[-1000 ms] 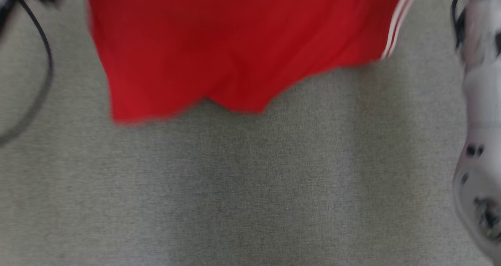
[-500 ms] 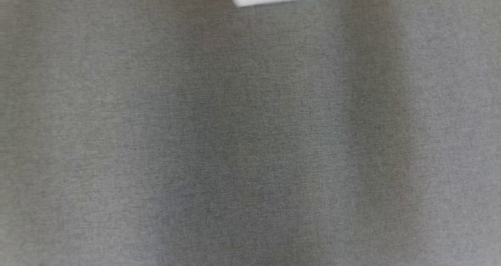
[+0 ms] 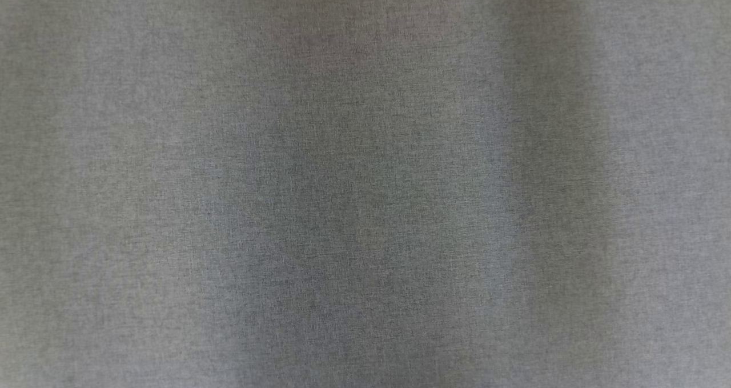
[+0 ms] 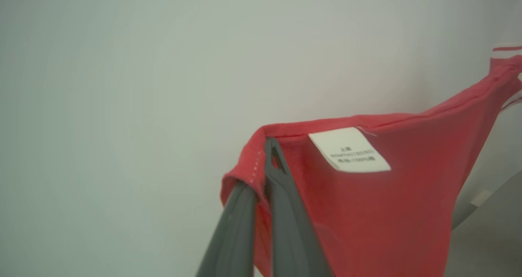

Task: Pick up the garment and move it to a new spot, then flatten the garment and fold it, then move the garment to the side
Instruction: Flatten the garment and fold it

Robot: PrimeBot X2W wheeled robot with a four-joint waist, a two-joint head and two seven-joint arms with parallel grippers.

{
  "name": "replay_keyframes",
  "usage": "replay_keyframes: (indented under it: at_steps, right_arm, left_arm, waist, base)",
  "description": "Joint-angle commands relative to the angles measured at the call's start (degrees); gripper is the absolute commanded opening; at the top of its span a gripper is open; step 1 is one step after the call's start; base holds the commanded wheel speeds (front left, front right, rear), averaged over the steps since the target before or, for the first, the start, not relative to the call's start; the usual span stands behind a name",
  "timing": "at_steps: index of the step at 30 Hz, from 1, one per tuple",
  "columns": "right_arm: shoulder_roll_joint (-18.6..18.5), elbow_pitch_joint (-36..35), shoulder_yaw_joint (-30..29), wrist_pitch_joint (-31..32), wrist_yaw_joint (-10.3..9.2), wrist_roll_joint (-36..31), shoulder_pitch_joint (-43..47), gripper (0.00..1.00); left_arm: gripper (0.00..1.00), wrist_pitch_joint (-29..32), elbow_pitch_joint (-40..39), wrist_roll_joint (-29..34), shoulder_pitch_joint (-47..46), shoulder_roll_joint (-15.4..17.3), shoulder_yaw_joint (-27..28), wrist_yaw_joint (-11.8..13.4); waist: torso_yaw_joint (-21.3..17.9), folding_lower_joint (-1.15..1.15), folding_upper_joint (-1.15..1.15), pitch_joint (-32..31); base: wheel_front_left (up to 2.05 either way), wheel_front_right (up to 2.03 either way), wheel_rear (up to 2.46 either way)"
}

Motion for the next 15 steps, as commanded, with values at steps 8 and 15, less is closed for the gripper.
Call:
replay_keyframes:
  at_steps: [8, 15]
  right_arm:
    - [0.76, 2.61, 3.46, -2.95, 0.03, 2.31, 4.3, 0.0]
    - [0.26, -0.39, 10.11, -4.37, 0.03, 12.69, 17.15, 0.0]
  left_arm:
    - [0.0, -6.83, -1.54, -4.41, 6.01, 1.42, -3.72, 0.17]
    - [0.0, -11.56, -6.64, -7.67, 18.21, 4.02, -4.38, 0.21]
  waist:
    - [-0.09, -0.01, -0.01, -4.07]
    - [-0.6, -0.01, -0.01, -10.65]
  base:
    - [0.0, 0.0, 0.0]
    - [0.0, 0.0, 0.0]
